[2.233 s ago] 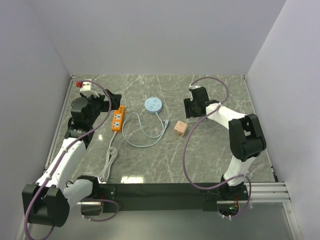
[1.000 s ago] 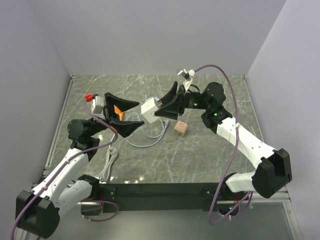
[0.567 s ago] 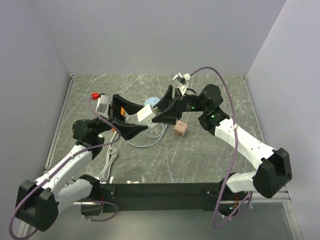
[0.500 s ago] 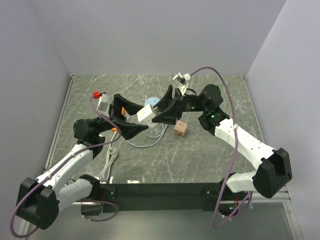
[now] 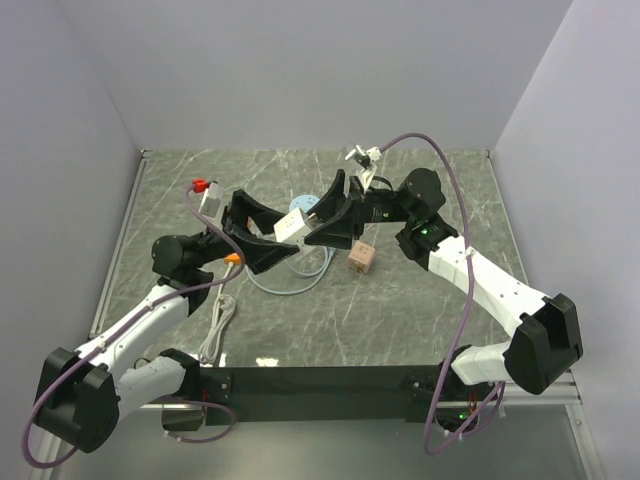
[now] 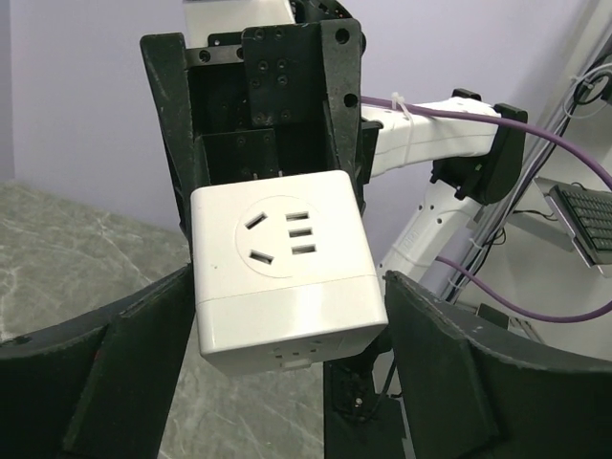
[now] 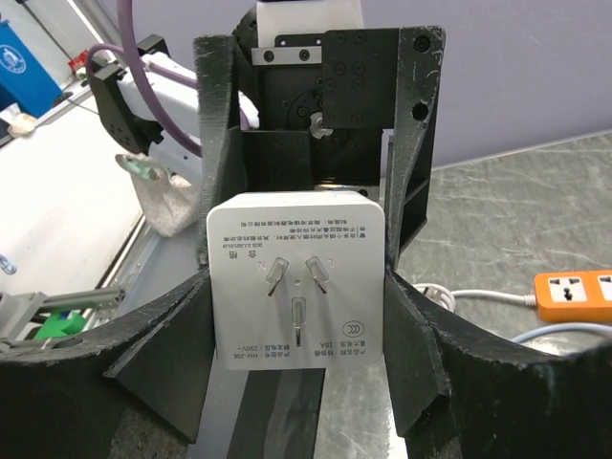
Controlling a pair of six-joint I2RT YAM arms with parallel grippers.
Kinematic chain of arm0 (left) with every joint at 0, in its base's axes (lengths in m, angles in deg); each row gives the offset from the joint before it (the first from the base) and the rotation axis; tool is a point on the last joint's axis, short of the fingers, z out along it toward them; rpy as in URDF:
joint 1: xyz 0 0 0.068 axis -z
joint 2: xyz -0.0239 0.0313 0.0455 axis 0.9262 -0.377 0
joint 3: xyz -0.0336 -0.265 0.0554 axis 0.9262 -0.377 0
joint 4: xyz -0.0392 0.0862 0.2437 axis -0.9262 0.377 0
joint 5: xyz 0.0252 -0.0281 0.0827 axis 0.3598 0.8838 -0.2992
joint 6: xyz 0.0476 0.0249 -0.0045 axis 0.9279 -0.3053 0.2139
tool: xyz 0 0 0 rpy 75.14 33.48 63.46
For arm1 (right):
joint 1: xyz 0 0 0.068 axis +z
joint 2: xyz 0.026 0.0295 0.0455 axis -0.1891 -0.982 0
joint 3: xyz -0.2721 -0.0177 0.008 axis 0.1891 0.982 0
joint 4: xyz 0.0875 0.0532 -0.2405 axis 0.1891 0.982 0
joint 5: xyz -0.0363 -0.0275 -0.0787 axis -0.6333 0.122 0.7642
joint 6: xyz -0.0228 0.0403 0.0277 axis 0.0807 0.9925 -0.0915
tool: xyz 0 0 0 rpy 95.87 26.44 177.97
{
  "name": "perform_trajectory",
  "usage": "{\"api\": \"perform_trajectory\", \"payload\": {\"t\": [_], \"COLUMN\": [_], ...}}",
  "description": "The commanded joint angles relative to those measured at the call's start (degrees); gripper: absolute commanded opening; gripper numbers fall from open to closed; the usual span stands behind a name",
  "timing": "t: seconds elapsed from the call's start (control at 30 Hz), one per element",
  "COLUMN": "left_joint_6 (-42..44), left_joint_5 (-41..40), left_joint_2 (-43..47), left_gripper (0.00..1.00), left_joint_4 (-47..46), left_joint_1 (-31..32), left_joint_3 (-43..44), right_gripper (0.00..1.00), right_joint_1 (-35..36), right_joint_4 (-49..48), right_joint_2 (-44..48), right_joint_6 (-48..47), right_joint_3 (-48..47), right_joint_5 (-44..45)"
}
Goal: Insert the plug
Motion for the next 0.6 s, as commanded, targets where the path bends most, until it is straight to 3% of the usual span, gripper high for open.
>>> {"api": "perform_trajectory", "payload": {"t": [0.0,0.2,0.3,0.33,0.37,0.4,0.5,0.53,0.57], "left_joint_6": [0.03,0.64,0.99,1.00,0.91,0.82,0.56,0.47,0.64], "left_joint_5": [-0.88,-2.55,-3.08,-3.17,-3.17,-3.08,-2.56,-2.47,-2.29], "left_joint_2": [-0.98,-2.65,-3.18,-3.27,-3.35,-3.79,-4.32,-4.41,-4.50], "left_gripper": [0.80,0.46,0.19,0.04,0.01,0.01,0.01,0.01,0.01], "left_joint_4": [-0.19,2.09,2.80,2.80,2.80,2.63,1.57,1.31,1.39], "left_joint_1": [0.53,0.62,0.71,0.71,0.71,0.71,0.80,0.80,0.80], "left_joint_3": [2.54,3.24,3.42,3.51,3.51,3.42,3.25,3.25,3.16], "right_gripper": [0.00,0.00,0.00,0.03,0.06,0.11,0.54,0.62,0.64], "right_joint_1": [0.25,0.43,0.34,0.43,0.34,0.43,0.34,0.25,0.25], "right_joint_4": [-3.07,0.27,4.21,5.97,9.55,10.98,13.36,13.80,14.59], "right_joint_2": [-0.24,-0.77,-0.59,-0.24,-0.07,0.20,0.81,0.82,0.90], "right_joint_6": [-0.61,-3.16,-6.83,-8.34,-9.92,-12.63,-15.64,-16.08,-16.78], "right_joint_3": [-0.66,-0.49,-0.49,-0.84,-1.02,-1.10,-1.19,-1.37,-1.37], "right_joint_5": [-0.70,0.00,1.49,2.28,4.37,5.35,8.08,8.70,10.44]}}
